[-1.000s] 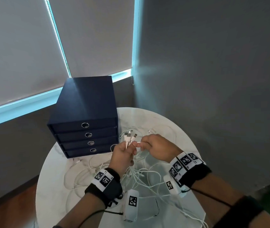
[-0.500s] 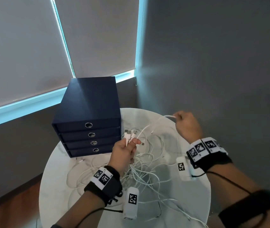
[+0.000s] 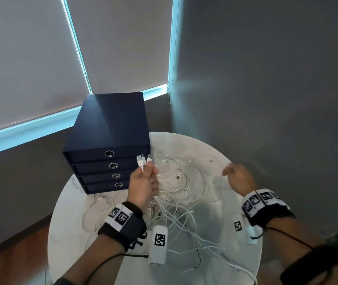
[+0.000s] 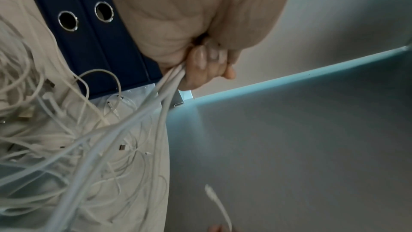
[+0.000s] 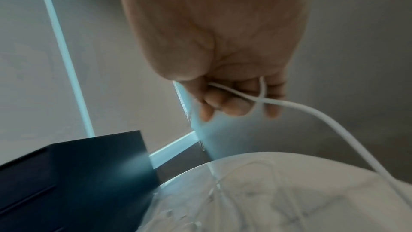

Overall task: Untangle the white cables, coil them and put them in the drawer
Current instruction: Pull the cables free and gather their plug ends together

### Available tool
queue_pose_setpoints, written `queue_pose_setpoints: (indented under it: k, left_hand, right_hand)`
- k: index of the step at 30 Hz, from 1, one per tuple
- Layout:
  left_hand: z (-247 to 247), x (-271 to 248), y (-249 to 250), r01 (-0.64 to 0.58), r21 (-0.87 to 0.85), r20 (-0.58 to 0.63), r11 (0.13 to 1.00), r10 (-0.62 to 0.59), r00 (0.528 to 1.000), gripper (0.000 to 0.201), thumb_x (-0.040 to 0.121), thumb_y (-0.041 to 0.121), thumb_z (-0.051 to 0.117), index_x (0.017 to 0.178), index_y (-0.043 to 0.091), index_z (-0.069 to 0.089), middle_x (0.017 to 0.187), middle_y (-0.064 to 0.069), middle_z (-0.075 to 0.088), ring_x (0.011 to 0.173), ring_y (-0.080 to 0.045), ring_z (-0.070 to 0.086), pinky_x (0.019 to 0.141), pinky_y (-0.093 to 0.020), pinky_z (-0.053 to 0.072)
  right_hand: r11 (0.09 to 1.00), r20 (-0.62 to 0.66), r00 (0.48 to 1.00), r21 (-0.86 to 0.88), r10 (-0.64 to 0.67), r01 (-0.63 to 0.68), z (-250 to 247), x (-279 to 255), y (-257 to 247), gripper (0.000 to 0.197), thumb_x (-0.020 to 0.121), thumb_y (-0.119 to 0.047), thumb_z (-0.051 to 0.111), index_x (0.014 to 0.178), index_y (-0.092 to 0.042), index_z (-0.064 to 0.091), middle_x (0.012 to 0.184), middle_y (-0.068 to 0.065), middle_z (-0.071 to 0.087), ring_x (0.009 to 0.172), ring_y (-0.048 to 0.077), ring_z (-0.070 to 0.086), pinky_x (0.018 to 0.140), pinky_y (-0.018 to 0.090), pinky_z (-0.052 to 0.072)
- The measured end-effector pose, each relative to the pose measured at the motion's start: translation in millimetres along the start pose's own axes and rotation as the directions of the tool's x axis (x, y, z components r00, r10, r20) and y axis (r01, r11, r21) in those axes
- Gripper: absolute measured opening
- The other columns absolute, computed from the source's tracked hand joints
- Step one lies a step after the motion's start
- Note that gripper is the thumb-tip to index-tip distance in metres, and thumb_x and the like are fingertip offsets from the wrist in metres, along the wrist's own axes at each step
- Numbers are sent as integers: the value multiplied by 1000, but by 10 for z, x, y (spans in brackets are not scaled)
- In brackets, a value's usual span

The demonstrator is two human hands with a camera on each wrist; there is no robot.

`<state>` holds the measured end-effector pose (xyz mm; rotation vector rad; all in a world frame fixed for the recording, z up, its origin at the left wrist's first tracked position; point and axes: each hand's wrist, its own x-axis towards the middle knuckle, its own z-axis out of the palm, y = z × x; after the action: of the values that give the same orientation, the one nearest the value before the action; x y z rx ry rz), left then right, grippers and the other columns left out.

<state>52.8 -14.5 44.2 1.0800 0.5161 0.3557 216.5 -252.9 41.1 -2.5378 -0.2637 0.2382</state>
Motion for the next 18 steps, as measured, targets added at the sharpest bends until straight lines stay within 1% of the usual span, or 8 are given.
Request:
queue_pose_setpoints:
  k: [3,5,6,8,11,12,14,18]
  left_hand:
    - [-6,10,91,73,-148,24,986,-70,997,33,104,19,40,72,14,46,48,7,32,37,-6,25,37,-16,19]
    - [84,-12,109,124,-197,78,972,-111,991,28,99,17,39,70,16,42,50,7,29,39,-6,23,38,-18,17]
    - [154,-33,102,155,-212,111,965,-133,985,26,96,18,38,70,17,41,51,7,28,40,-7,22,40,-20,17]
    - [330,-78,87,209,-246,181,946,-167,969,25,95,21,37,71,18,42,54,6,27,42,-8,22,44,-23,19]
    - [522,-103,94,243,-297,220,923,-181,958,29,99,23,37,73,16,46,56,3,30,43,-11,28,44,-21,30]
    - [537,-90,107,226,-298,218,928,-164,962,28,100,22,37,74,14,45,57,2,31,43,-11,30,44,-21,31]
    - [481,-53,142,166,-276,201,947,-113,973,26,102,18,36,77,13,43,59,1,34,46,-12,33,45,-23,30]
    - [183,94,231,67,-320,136,945,-24,990,32,106,21,34,77,14,44,58,2,34,49,-14,34,53,-30,41]
  right_hand:
    - [946,-104,966,-201,236,-253,-90,112,233,36,93,-23,51,122,-5,60,133,23,53,120,41,52,100,43,44]
    - [983,-140,979,-87,151,-164,-67,44,107,48,93,-36,58,131,-7,55,137,19,50,123,35,51,105,43,42]
    - [996,-99,994,76,49,-41,-42,-47,-34,45,92,-37,61,128,-10,59,131,14,56,117,26,58,103,41,44]
    - [874,107,976,473,-188,117,71,-335,-418,21,94,-29,62,109,-15,69,105,5,70,91,8,68,86,34,50]
    - [659,452,789,748,-415,-82,324,-778,-910,21,98,-18,55,109,0,60,82,8,71,72,20,71,65,29,56]
    - [630,472,770,768,-430,-119,418,-846,-971,18,98,-17,55,106,0,56,69,6,67,58,20,66,55,29,54]
    - [657,440,801,750,-407,-79,555,-878,-965,18,98,-22,56,87,-8,55,51,2,49,39,14,45,42,24,40]
    - [808,392,803,562,-450,178,642,-721,-670,41,98,-37,55,64,-15,48,49,-5,40,41,8,34,42,22,30]
